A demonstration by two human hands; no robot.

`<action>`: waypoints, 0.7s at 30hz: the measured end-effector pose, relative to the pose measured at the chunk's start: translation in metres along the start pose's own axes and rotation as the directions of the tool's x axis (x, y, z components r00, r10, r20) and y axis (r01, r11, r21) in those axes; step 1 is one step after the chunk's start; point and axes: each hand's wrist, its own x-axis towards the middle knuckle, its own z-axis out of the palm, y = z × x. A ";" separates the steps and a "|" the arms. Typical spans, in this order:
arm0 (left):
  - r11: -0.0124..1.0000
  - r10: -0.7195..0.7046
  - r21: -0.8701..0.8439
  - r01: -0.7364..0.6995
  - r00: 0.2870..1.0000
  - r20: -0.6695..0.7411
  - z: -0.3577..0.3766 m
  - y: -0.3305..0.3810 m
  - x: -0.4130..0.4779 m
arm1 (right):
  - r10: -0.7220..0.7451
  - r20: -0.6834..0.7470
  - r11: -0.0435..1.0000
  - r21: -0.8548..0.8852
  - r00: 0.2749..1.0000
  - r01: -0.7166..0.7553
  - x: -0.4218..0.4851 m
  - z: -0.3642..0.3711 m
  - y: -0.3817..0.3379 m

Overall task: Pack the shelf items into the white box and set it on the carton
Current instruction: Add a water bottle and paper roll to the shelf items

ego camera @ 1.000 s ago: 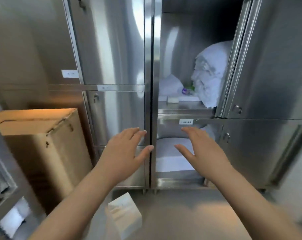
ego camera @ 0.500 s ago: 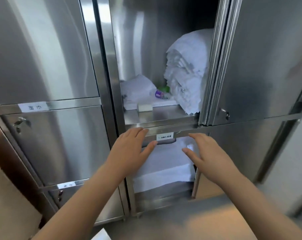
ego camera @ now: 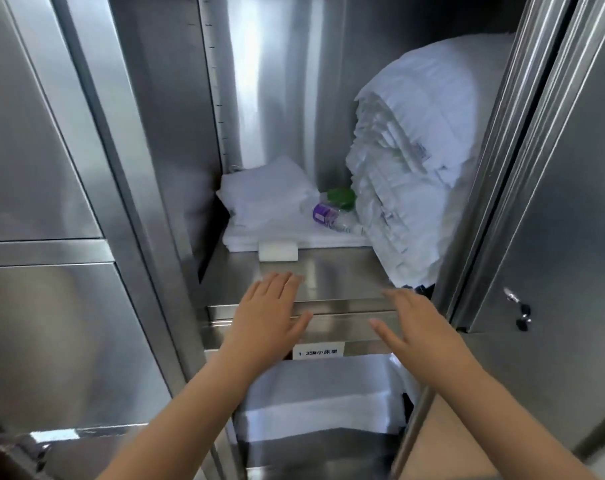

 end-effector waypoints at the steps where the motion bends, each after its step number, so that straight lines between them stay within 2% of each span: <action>1: 1.000 -0.011 0.009 0.011 1.000 0.009 0.009 -0.004 0.012 | -0.011 0.010 1.000 0.017 1.000 0.011 0.014 0.005 0.005; 11: 0.996 -0.091 0.011 0.091 0.996 0.021 0.088 -0.066 0.137 | -0.084 -0.015 0.995 0.043 0.996 0.085 0.180 0.058 0.037; 17: 0.997 -0.070 -0.004 0.071 0.991 0.116 0.131 -0.109 0.193 | -0.088 -0.031 0.996 -0.020 0.996 0.087 0.290 0.084 0.040; 19: 0.998 -0.066 -0.014 0.069 0.987 0.149 0.142 -0.119 0.203 | -0.087 -0.040 0.992 -0.091 0.995 0.083 0.317 0.092 0.044; 21: 0.996 -0.058 -0.056 0.066 0.989 0.135 0.149 -0.125 0.209 | -0.069 -0.045 0.992 -0.107 0.997 0.064 0.336 0.102 0.048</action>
